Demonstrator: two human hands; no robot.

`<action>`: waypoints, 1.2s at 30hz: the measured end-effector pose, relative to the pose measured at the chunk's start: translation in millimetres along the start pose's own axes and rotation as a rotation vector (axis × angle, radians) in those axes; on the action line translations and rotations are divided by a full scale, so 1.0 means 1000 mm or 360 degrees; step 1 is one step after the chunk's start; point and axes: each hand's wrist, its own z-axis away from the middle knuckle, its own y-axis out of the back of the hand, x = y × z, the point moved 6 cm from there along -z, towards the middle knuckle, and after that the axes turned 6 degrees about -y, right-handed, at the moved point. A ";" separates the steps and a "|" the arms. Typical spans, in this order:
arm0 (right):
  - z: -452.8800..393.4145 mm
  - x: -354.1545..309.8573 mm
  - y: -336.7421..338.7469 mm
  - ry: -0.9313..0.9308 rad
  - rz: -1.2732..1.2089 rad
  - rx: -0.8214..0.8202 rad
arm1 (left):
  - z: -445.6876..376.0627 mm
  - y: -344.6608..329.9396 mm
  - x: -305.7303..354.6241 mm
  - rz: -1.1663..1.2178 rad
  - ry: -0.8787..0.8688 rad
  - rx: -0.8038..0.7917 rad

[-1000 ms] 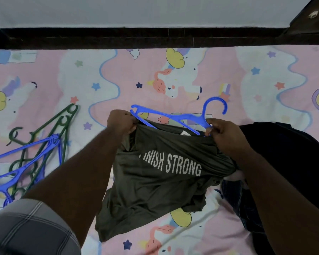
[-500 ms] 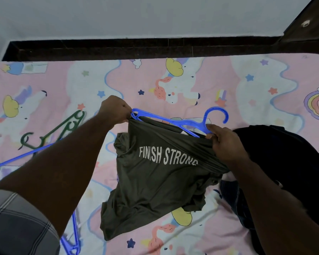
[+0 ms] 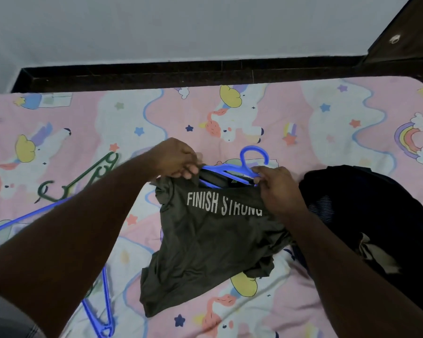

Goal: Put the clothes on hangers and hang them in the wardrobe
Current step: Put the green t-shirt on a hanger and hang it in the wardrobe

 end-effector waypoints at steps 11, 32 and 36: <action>0.004 -0.053 0.045 0.0153 -0.0135 0.0073 | 0.032 0.030 -0.012 -0.1088 -0.0391 0.0335; 0.104 -0.253 0.265 0.0295 -0.0159 0.0082 | 0.300 0.207 0.146 -0.0575 -0.0861 0.1063; 0.119 -0.283 0.291 0.0344 -0.0053 0.0218 | 0.340 0.235 0.156 -0.0529 -0.0874 0.1108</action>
